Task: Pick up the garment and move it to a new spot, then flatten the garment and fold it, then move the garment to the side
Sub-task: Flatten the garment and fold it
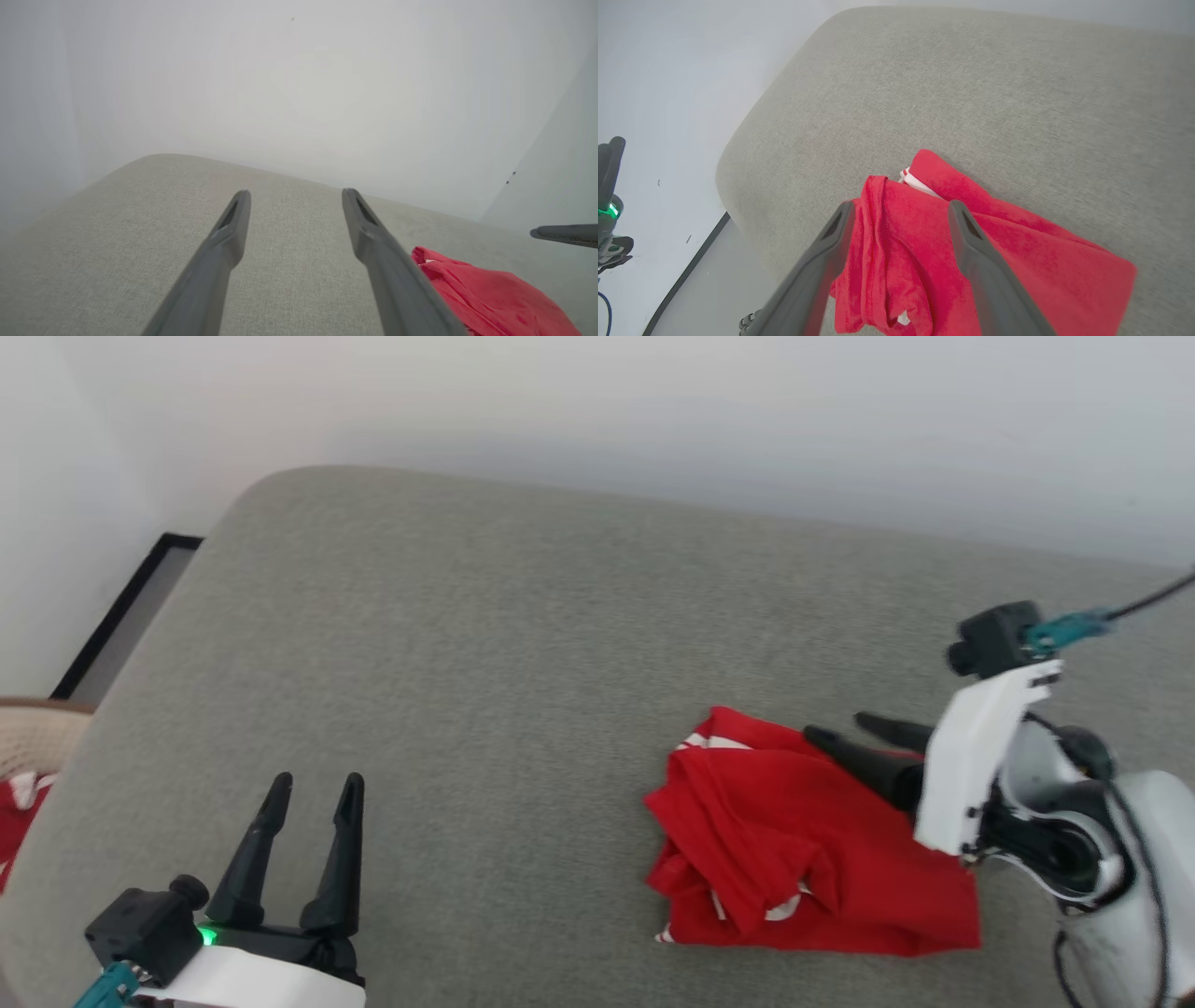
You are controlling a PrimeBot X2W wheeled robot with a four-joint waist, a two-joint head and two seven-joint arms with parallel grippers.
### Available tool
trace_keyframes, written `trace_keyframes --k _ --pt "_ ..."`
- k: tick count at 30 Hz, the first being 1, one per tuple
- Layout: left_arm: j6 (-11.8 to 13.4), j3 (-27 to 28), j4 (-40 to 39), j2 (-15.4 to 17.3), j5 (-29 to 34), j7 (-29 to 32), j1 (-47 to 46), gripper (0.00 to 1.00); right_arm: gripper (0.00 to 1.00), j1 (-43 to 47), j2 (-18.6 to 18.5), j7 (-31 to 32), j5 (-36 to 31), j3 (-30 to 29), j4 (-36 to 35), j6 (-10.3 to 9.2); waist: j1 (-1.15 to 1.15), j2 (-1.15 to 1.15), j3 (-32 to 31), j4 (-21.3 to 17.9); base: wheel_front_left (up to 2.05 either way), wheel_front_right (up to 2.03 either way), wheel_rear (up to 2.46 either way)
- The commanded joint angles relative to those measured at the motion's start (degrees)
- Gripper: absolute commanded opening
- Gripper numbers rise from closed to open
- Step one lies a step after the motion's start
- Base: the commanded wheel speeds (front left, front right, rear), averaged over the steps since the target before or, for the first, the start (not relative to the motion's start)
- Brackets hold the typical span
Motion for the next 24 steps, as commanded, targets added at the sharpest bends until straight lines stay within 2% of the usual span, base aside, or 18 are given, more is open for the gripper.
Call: trace_keyframes --k 1,9,13,14,24 --pt "-0.3 0.6 -0.3 0.4 0.2 -0.3 0.6 1.0 1.0 1.5 -1.0 -1.8 -0.6 -0.7 -1.5 -0.03 0.0 0.0 -0.5 -2.1 0.0 0.0 0.0" --pt "-0.4 3.0 -0.6 0.7 0.8 -0.2 1.4 1.0 1.0 7.0 -5.1 -14.4 -3.2 -4.2 -8.8 -0.03 0.0 0.0 -1.8 -8.3 0.0 0.0 0.0" --pt "-0.4 4.2 -0.7 0.7 1.1 -0.2 2.2 1.0 1.0 10.5 -7.0 -23.3 -5.1 -4.9 -11.0 -0.03 0.0 0.0 -2.9 -11.1 0.0 0.0 0.0" --pt "-0.4 4.2 -0.7 0.7 1.1 -0.2 2.2 1.0 1.0 10.5 -7.0 -23.3 -5.1 -4.9 -11.0 -0.03 0.0 0.0 -2.9 -11.1 0.0 0.0 0.0" --pt "-0.4 6.1 -0.2 0.6 3.7 -0.2 4.2 1.0 1.0 18.7 -9.3 -44.8 -10.0 -6.7 -7.1 -0.03 0.0 0.0 -5.1 -15.3 0.0 0.0 0.0"
